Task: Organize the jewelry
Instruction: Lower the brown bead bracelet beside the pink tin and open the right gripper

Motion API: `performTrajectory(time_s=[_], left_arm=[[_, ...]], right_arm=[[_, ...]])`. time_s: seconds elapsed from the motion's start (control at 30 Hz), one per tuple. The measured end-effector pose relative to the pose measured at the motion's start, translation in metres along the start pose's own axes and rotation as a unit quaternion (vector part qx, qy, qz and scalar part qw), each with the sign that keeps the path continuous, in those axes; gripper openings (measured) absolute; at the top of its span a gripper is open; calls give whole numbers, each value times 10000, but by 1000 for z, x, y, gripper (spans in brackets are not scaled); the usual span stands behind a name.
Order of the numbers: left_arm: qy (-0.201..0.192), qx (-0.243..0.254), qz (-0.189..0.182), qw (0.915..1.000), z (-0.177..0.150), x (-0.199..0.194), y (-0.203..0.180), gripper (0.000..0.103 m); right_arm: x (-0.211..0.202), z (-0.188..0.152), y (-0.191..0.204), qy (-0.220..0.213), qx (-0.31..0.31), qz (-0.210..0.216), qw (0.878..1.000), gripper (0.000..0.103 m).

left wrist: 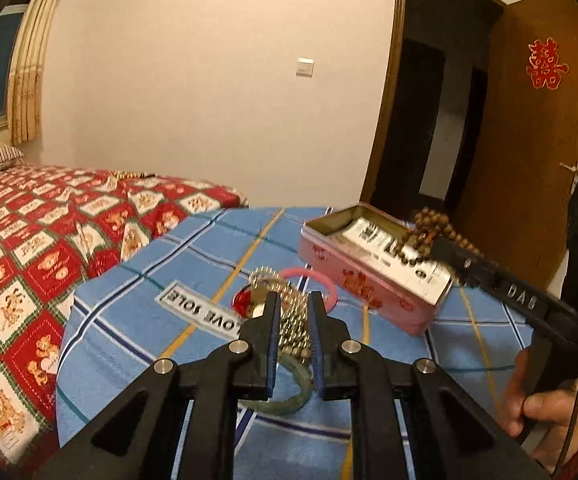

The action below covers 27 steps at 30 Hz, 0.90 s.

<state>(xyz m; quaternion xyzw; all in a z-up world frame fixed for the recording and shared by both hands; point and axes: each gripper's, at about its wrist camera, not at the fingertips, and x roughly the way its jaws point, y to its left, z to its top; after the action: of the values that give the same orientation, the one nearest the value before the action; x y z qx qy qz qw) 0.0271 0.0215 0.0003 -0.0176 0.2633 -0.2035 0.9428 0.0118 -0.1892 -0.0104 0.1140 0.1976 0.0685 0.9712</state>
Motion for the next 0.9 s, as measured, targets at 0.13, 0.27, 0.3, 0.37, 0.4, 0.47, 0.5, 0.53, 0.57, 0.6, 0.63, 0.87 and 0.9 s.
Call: performTrajectory(time_s=[0.13, 0.27, 0.3, 0.37, 0.4, 0.47, 0.5, 0.53, 0.57, 0.6, 0.63, 0.87, 0.9], left_arm=[[737, 511, -112, 9959, -17, 13, -10, 20], [1336, 1235, 15, 9833, -35, 27, -27, 22], [1432, 1325, -23, 9808, -36, 30, -29, 22], [1585, 1525, -97, 9755, -38, 37, -31, 22], [1702, 1626, -108, 9718, -39, 42, -31, 22], [2044, 1720, 18, 9636, -43, 55, -27, 24], [1997, 1643, 12, 9660, -41, 56, -24, 25], [2059, 1466, 22, 9675, -39, 59, -18, 25], [2070, 1263, -26, 9702, -37, 61, -12, 25], [2096, 1114, -93, 9714, -36, 61, -8, 25], [2098, 1007, -143, 9724, -35, 61, -4, 23], [1682, 760, -112, 9828, -27, 47, 2, 0], [1636, 742, -110, 9837, -27, 45, 3, 0]], right_arm=[[0, 1, -1, -13, 14, -14, 10000, 29], [-1, 1, 0, -2, 24, -16, 10000, 29], [-1, 1, 0, -7, 25, -18, 10000, 29], [-2, 1, 0, 0, 63, -23, 10000, 29], [-1, 2, -1, 2, 78, -30, 10000, 29], [-2, 2, -3, -10, 122, -51, 9999, 29], [-1, 3, -4, -12, 140, -56, 9999, 29], [-1, 3, -5, -13, 162, -56, 9999, 29], [-1, 3, -6, -5, 184, -54, 9998, 29], [-1, 3, -7, -8, 202, -51, 9998, 29], [-2, 3, -8, -16, 208, -52, 9998, 29], [-3, 5, -12, -13, 285, 42, 9996, 29], [-3, 6, -13, -16, 311, 56, 9995, 29]])
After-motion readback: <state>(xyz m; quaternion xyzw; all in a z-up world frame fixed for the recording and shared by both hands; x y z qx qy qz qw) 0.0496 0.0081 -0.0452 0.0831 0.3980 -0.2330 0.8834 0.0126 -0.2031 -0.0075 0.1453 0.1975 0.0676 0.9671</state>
